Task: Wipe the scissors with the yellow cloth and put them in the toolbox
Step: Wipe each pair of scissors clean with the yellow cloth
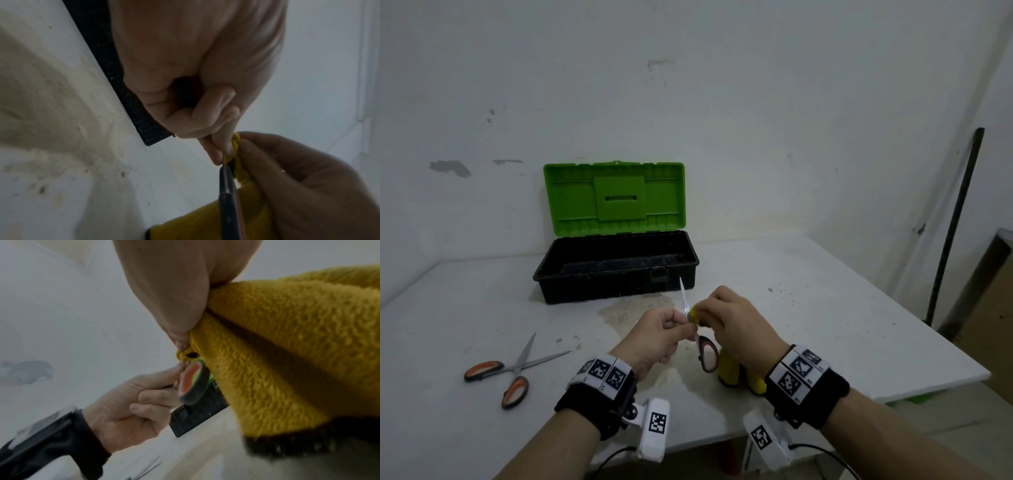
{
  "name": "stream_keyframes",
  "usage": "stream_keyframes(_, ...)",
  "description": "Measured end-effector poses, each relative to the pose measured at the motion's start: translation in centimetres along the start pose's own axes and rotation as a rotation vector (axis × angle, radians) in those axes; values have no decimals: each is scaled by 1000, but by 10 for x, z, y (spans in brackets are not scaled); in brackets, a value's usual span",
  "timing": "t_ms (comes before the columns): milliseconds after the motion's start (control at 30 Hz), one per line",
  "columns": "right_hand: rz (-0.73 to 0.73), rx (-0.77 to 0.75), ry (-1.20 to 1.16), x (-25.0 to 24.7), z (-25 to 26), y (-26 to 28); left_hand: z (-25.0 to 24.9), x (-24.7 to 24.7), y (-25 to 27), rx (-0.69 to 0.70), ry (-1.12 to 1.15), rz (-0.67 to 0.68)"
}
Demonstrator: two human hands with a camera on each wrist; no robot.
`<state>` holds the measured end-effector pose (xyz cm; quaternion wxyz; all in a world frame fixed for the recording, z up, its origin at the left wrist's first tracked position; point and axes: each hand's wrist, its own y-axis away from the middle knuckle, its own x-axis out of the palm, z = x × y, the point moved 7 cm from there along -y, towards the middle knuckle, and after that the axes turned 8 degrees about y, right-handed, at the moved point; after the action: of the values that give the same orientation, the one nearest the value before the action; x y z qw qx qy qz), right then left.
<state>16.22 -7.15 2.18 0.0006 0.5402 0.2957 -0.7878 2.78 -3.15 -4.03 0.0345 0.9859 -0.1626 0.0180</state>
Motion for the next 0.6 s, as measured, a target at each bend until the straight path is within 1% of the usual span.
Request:
stream_keyframes(33,39,14,5,5,0,1,-1,1,0,5,-9,3)
stream_keyframes(67,43,52,7,5,-5,0,-1,0,1,9,-20,2)
stream_keyframes(167,-27,208,23,-5,-30,-4,2,-5,3,3,-24,-20)
stream_keyframes(233,-51,269,12,-11,-41,-5,7,-7,3,-30,-30,-26)
stream_keyframes(300,-57,268,-18,-14,-39,-6,11,-8,2,-72,-35,-32)
stream_keyframes(433,-45,194,-65,-9,-26,-5,15,-8,-1,-126,-11,-50)
stream_keyframes(500,-21,162,-67,-2,-23,-5,14,-7,-1,-115,-16,-58)
stream_keyframes(600,5,142,-56,3,-20,-4,6,-10,0,-49,-69,-75)
